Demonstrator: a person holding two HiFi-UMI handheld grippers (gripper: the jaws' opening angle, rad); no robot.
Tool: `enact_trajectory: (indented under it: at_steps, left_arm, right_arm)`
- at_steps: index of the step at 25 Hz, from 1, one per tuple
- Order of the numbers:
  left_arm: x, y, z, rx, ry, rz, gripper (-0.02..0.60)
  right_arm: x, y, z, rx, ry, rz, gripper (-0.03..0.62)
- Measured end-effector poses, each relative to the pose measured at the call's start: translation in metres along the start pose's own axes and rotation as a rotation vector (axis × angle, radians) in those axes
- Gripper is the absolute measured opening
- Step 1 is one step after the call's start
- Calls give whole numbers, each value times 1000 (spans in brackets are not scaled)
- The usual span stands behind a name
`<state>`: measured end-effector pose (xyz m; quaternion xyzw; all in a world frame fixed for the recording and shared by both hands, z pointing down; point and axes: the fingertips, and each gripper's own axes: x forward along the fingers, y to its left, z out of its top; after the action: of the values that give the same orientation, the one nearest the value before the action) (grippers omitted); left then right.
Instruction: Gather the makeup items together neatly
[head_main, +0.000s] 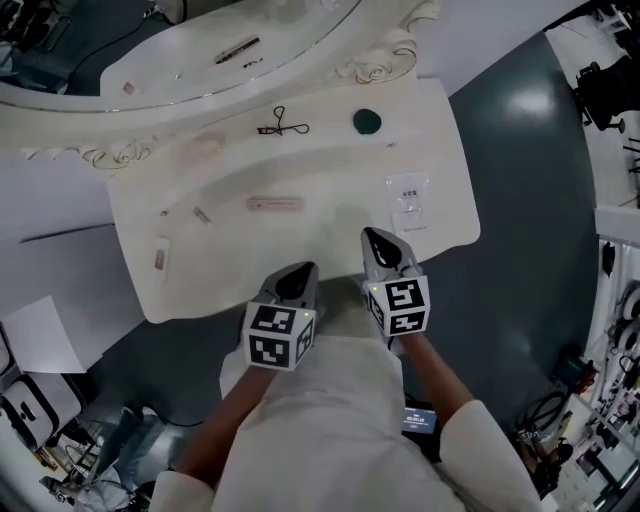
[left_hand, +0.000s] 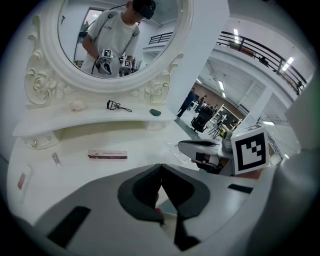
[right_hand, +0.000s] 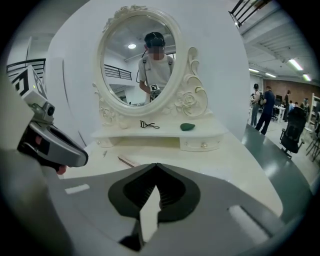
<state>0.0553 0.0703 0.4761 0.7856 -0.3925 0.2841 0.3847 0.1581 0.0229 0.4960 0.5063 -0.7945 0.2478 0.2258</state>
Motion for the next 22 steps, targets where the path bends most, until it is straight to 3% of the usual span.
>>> enact_trajectory:
  at_steps: [22]
  left_arm:
    - [-31, 53, -9, -166, -74, 97, 9]
  right_arm:
    - [48, 87, 33, -148, 34, 205, 3]
